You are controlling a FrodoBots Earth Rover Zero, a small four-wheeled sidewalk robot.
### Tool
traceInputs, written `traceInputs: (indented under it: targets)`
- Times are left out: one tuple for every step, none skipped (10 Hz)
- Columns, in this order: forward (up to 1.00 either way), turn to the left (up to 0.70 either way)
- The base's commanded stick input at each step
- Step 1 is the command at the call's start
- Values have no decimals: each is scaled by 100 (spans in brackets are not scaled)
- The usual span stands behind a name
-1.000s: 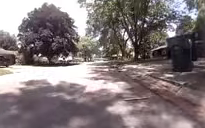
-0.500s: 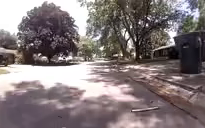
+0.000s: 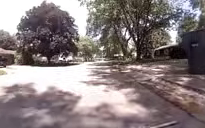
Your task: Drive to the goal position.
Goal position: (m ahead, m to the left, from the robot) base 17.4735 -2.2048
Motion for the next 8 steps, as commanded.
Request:
traceInputs:
  targets:
    - [70, 0]
    - [70, 0]
    - [70, 0]
    - [70, 0]
    - [70, 0]
    - [70, 0]
    - [70, 0]
    - [70, 0]
